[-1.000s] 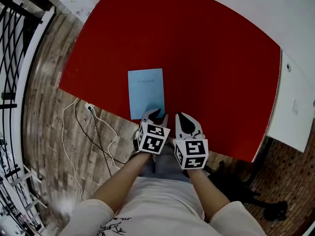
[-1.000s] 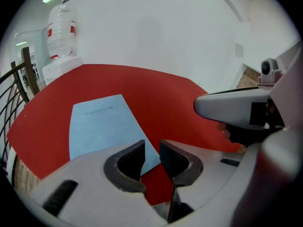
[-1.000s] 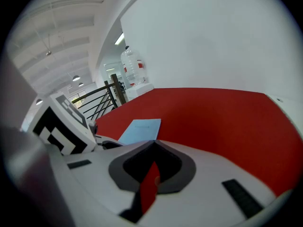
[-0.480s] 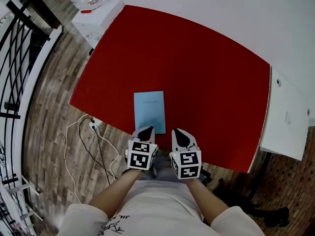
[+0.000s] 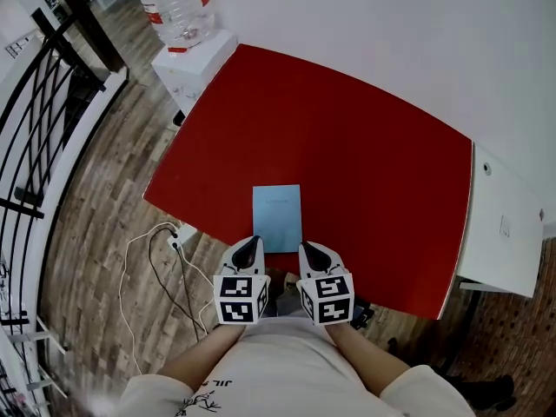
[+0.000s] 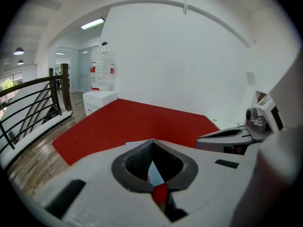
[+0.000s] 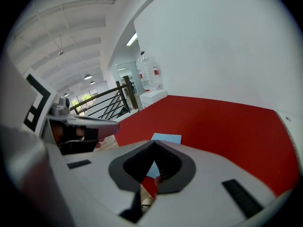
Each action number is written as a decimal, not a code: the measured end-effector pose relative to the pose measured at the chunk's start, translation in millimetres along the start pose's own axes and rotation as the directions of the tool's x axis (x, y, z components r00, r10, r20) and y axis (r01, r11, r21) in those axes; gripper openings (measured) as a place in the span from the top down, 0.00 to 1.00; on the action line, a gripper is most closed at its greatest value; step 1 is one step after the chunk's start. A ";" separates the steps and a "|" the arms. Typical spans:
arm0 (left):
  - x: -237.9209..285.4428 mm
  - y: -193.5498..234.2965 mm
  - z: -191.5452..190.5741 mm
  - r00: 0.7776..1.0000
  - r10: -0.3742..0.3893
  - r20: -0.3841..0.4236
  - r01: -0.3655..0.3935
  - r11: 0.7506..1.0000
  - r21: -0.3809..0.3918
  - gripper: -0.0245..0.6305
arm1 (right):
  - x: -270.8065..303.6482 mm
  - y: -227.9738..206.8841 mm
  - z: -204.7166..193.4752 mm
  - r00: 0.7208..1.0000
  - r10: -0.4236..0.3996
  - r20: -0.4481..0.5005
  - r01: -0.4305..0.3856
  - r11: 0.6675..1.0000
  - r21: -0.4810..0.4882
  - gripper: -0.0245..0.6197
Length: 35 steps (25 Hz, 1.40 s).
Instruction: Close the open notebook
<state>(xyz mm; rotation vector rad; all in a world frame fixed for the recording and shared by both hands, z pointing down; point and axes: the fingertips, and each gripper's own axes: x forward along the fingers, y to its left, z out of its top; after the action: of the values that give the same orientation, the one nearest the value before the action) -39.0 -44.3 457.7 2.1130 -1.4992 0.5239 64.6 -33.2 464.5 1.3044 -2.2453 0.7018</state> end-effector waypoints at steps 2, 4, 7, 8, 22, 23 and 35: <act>-10.7 6.8 -0.2 1.000 0.011 0.008 -0.011 1.000 -0.011 0.95 | 0.4 10.0 3.8 1.000 0.019 0.000 -0.019 1.000 -0.006 0.95; -17.6 11.9 0.0 1.000 0.025 0.015 -0.024 1.000 -0.013 0.95 | 1.7 18.1 8.1 0.999 0.032 0.003 -0.032 0.999 -0.017 0.95; -20.3 17.9 -3.0 0.999 0.048 0.024 -0.047 0.999 -0.018 0.95 | 5.6 26.8 12.1 0.999 0.044 0.013 -0.044 0.998 -0.033 0.95; -19.8 18.9 -4.3 0.998 0.054 0.026 -0.054 0.998 -0.022 0.95 | 6.9 28.9 12.1 0.999 0.049 0.015 -0.048 0.998 -0.036 0.95; -14.4 22.1 3.6 0.998 0.051 0.036 -0.051 0.999 0.001 0.95 | 12.9 35.6 15.9 0.999 0.040 0.025 -0.038 0.997 -0.060 0.95; -14.5 21.2 3.5 0.998 0.047 0.035 -0.048 0.999 0.005 0.95 | 12.3 34.8 15.9 0.999 0.037 0.025 -0.036 0.998 -0.057 0.95; -13.8 20.8 5.6 0.999 0.037 0.034 -0.038 0.999 0.009 0.95 | 10.9 34.7 19.0 0.999 0.034 0.032 -0.032 0.998 -0.057 0.95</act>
<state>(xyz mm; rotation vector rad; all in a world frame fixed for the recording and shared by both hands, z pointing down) -63.0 -42.9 448.9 2.1146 -1.5606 0.5121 26.7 -37.5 449.4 1.2632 -2.3011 0.6281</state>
